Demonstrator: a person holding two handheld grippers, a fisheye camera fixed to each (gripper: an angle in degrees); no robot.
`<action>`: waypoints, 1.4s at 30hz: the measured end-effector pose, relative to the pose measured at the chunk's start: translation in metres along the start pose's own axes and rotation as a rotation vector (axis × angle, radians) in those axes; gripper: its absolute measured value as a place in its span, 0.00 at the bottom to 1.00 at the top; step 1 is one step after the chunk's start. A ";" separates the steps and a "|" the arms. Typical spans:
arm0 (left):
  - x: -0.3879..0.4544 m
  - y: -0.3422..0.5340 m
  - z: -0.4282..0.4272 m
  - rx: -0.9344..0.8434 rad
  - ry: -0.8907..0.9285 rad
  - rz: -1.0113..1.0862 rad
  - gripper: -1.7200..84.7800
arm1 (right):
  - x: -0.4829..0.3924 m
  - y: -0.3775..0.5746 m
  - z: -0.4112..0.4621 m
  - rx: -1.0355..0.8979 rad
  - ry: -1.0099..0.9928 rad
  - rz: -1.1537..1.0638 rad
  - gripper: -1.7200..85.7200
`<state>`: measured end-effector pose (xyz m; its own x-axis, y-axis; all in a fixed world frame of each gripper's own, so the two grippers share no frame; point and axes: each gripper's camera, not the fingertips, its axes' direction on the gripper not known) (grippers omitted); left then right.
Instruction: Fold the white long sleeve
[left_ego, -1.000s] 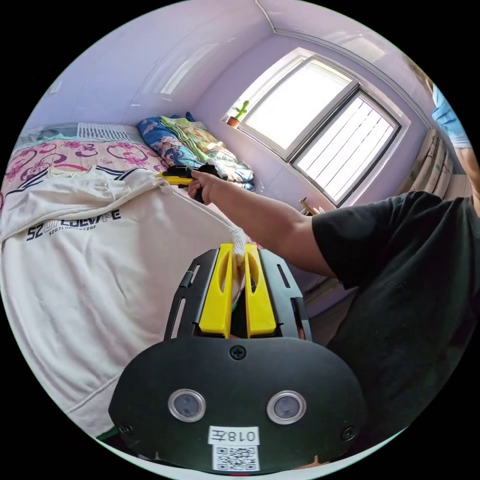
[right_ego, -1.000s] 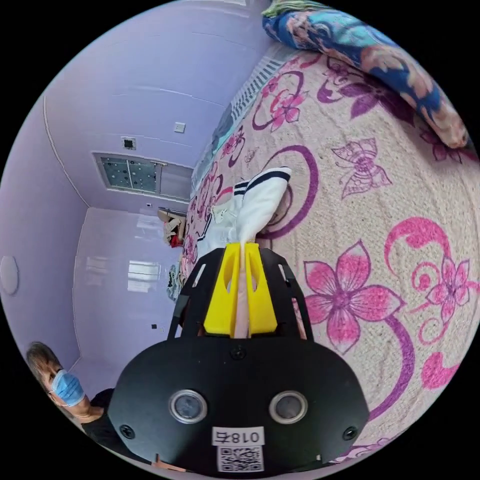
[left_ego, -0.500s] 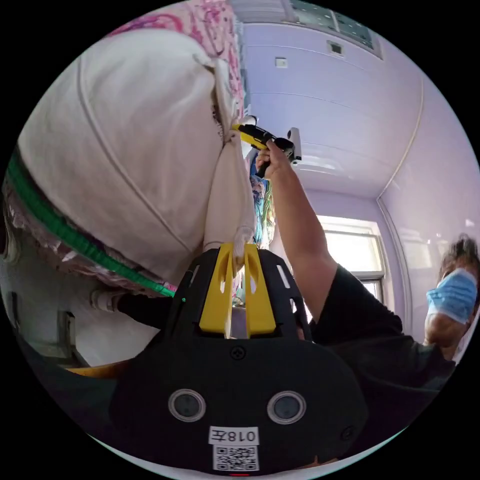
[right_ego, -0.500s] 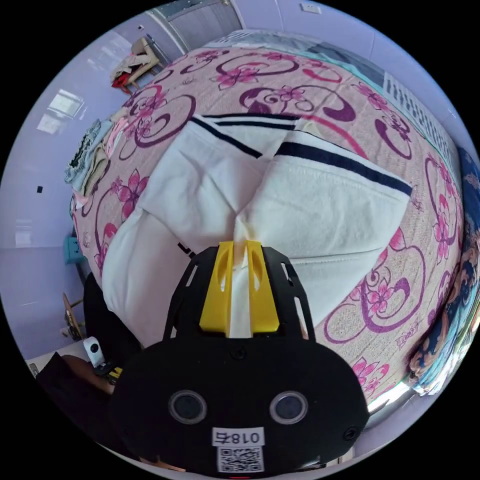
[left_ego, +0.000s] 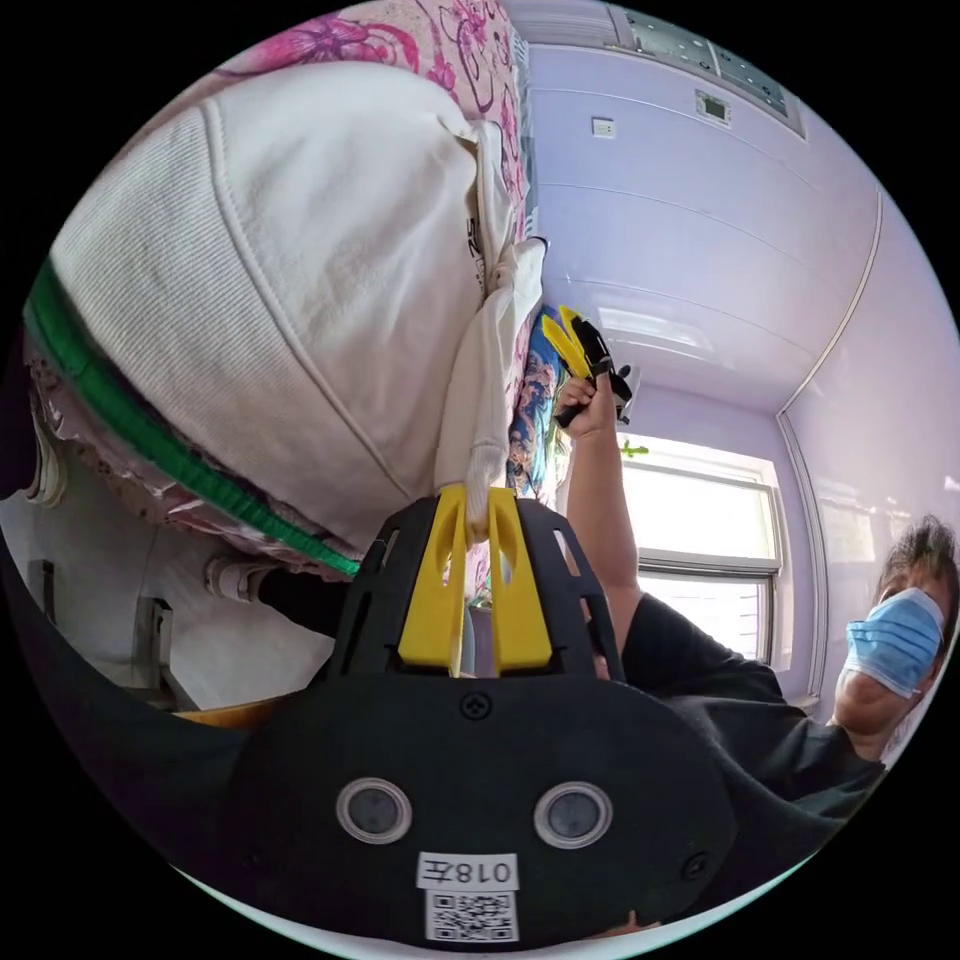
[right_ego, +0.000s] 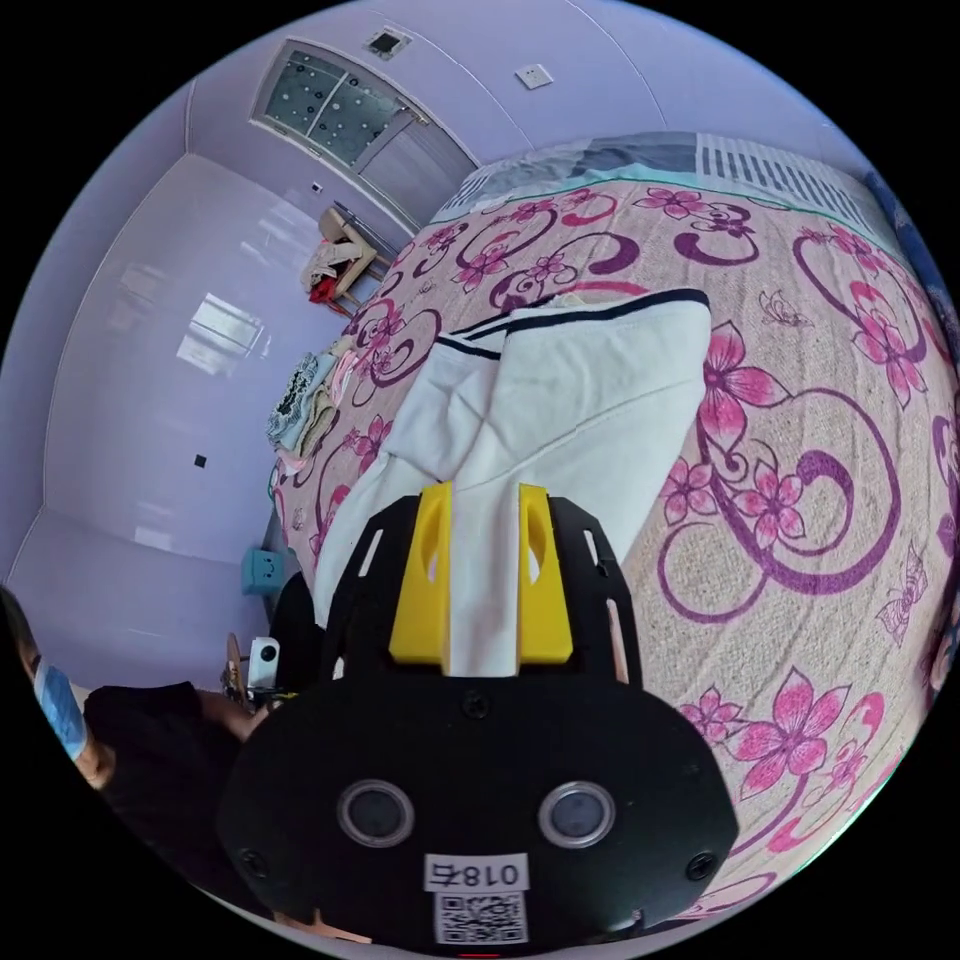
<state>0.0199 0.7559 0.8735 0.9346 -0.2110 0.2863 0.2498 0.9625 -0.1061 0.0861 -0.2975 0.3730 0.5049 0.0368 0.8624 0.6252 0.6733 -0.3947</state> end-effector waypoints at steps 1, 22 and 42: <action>-0.004 0.000 0.005 -0.002 -0.014 -0.011 0.05 | 0.001 0.004 0.003 -0.005 0.001 0.003 0.13; -0.004 -0.031 0.073 -0.191 0.044 0.347 0.04 | -0.093 -0.104 0.144 -0.027 0.636 0.043 0.20; -0.025 -0.017 0.085 -0.192 0.166 0.424 0.04 | 0.041 -0.055 0.106 0.185 -0.243 0.359 0.09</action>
<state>-0.0290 0.7598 0.9495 0.9878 0.1533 0.0258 -0.1340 0.9239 -0.3584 0.0094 -0.2545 0.4632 0.5017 0.4484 0.7398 0.3091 0.7058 -0.6374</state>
